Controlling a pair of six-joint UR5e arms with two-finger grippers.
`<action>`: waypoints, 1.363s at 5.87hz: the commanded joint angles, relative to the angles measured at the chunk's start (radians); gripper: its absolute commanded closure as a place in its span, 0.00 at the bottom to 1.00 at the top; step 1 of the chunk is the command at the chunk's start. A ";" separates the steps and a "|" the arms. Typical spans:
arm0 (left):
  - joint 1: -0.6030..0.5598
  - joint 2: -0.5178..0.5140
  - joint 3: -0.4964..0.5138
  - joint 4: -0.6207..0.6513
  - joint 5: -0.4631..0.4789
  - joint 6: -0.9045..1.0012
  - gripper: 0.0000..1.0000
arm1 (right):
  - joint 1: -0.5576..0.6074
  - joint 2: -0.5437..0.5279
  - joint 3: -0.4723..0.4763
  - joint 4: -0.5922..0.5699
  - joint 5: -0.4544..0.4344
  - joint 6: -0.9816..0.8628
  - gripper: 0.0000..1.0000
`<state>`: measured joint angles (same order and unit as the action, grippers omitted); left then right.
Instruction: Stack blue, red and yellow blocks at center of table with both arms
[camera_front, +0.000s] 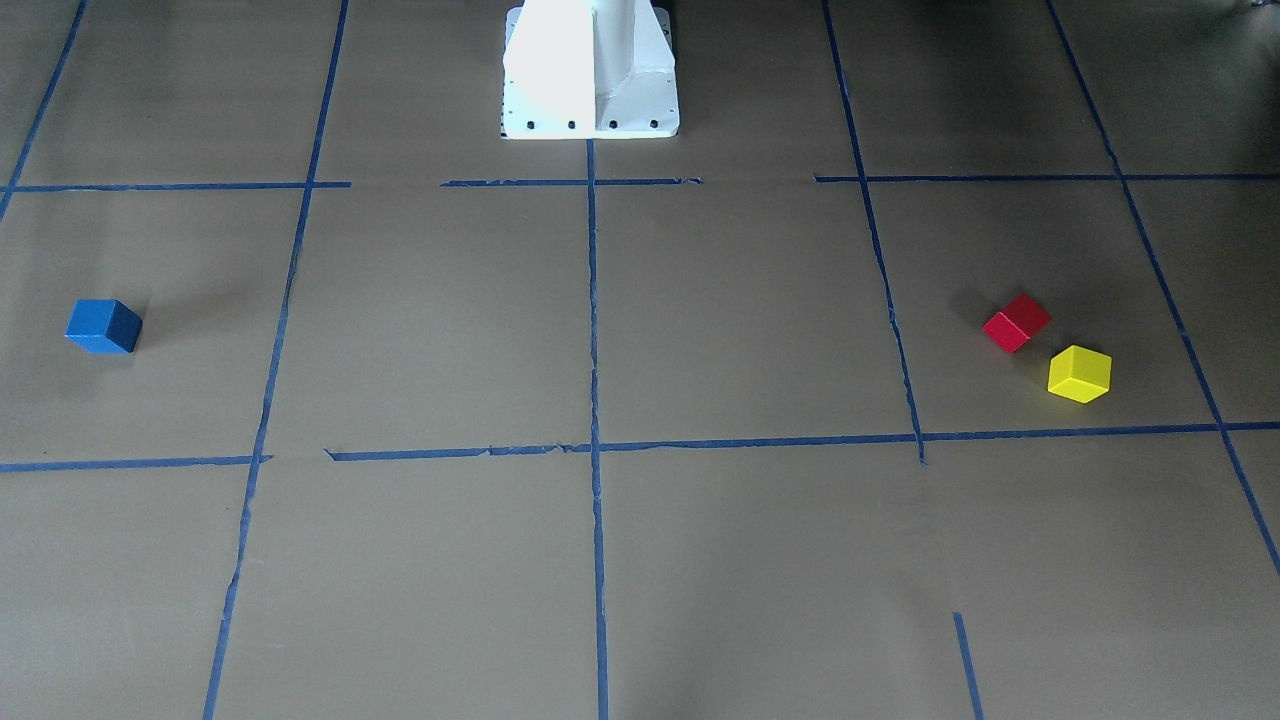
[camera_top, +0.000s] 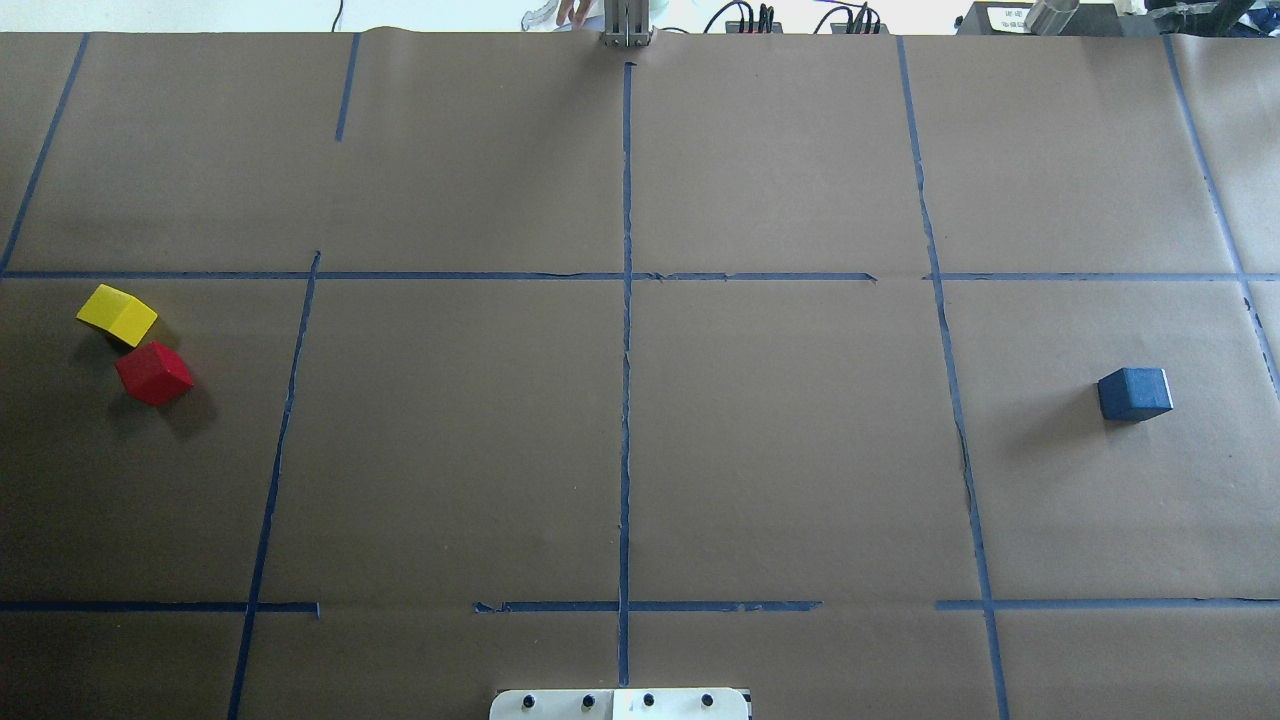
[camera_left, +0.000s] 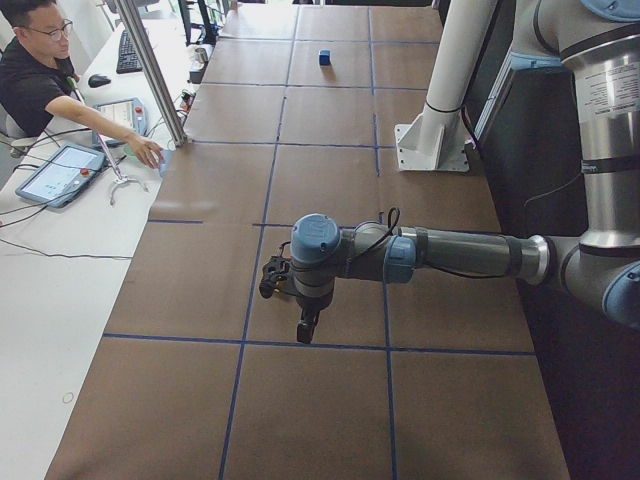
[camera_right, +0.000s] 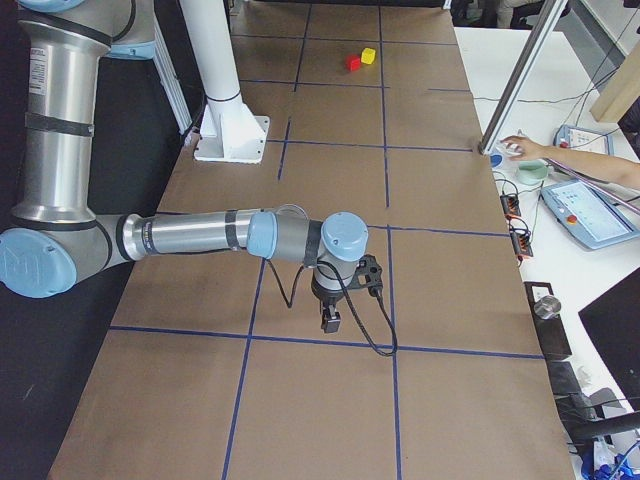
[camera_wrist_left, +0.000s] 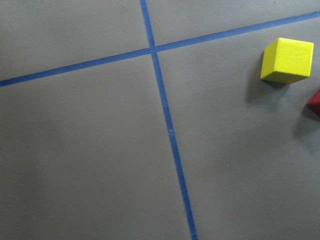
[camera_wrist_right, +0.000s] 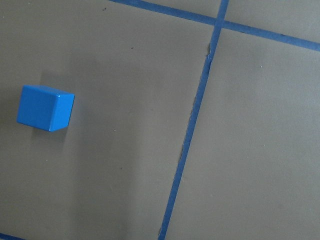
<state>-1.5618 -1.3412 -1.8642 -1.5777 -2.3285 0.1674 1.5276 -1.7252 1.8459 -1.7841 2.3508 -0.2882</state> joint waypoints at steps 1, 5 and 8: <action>0.006 0.002 -0.012 -0.001 -0.009 -0.005 0.00 | -0.001 -0.002 0.001 0.015 0.004 0.006 0.00; 0.008 0.060 -0.013 -0.013 -0.223 -0.012 0.00 | -0.001 -0.001 0.002 0.017 0.019 0.001 0.00; 0.011 0.063 -0.021 -0.079 -0.203 -0.052 0.00 | -0.049 0.000 -0.007 0.137 0.077 0.082 0.00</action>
<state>-1.5519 -1.2786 -1.8815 -1.6467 -2.5339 0.1418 1.5044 -1.7250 1.8450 -1.7119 2.4184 -0.2548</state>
